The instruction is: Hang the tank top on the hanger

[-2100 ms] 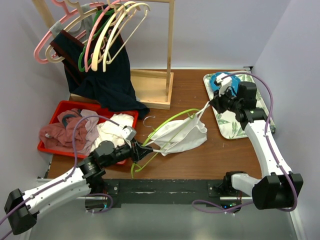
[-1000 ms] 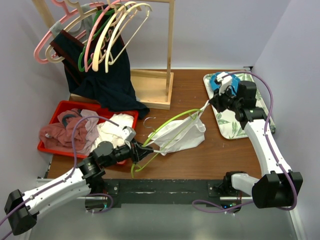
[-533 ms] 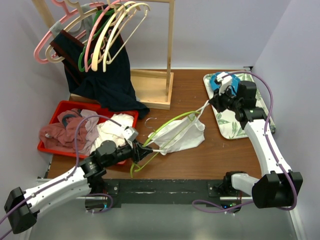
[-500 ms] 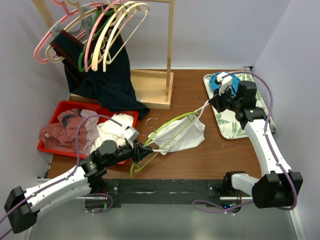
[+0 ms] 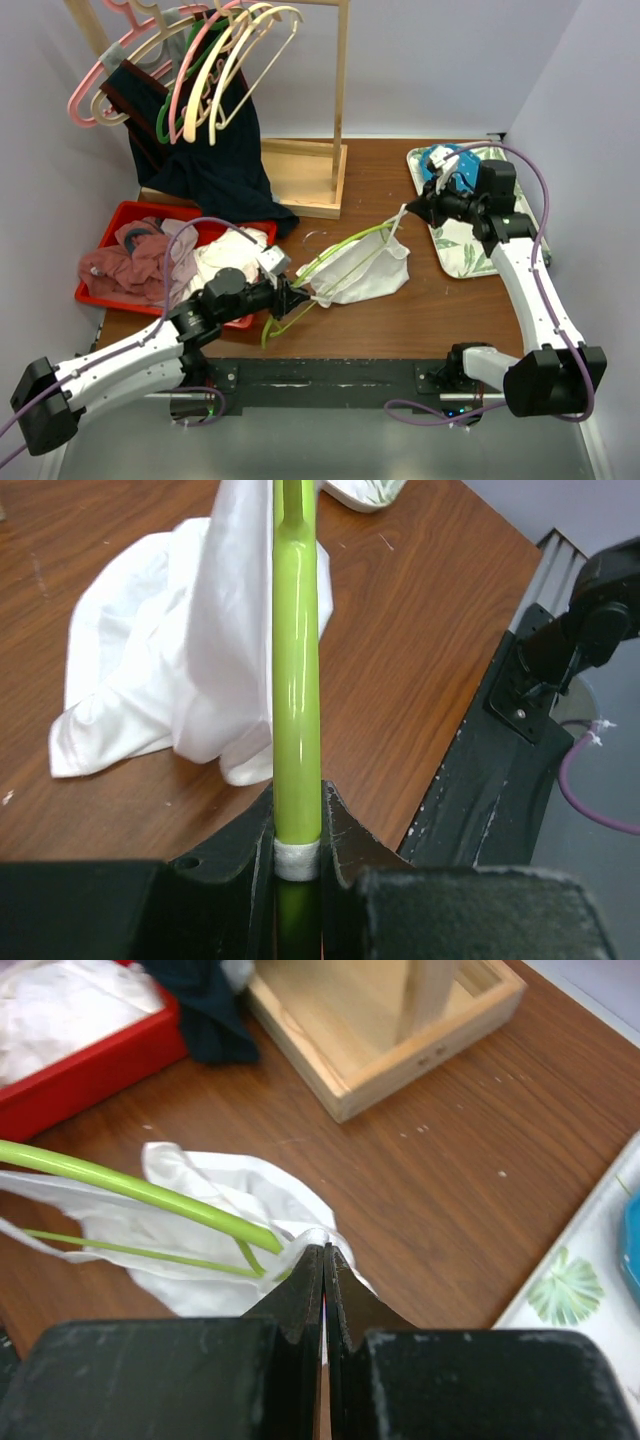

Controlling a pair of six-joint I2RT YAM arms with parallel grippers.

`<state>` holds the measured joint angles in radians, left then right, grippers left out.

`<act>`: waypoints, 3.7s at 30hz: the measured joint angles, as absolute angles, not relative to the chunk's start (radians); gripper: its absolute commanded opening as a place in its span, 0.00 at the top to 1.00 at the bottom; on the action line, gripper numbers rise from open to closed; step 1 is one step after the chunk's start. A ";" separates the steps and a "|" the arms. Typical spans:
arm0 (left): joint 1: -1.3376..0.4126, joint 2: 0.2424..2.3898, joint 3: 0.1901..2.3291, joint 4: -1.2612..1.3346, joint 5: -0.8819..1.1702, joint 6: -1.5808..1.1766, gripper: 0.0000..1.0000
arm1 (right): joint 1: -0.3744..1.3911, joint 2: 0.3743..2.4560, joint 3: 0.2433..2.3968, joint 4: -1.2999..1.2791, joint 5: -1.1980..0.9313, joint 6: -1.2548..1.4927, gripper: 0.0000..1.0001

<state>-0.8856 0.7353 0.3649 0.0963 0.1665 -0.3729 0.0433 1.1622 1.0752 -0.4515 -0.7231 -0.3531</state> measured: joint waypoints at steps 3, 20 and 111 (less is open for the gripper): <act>-0.886 0.802 0.388 0.120 0.219 -0.357 1.00 | 0.043 1.151 1.118 -0.494 -0.819 -0.365 0.99; -0.886 0.941 0.635 0.163 0.345 -0.268 1.00 | 0.060 1.024 1.343 -0.883 -0.862 -0.624 0.02; -0.519 2.001 2.381 -0.465 -0.029 -0.326 0.44 | 0.009 0.921 0.858 -0.500 -0.723 -0.220 0.01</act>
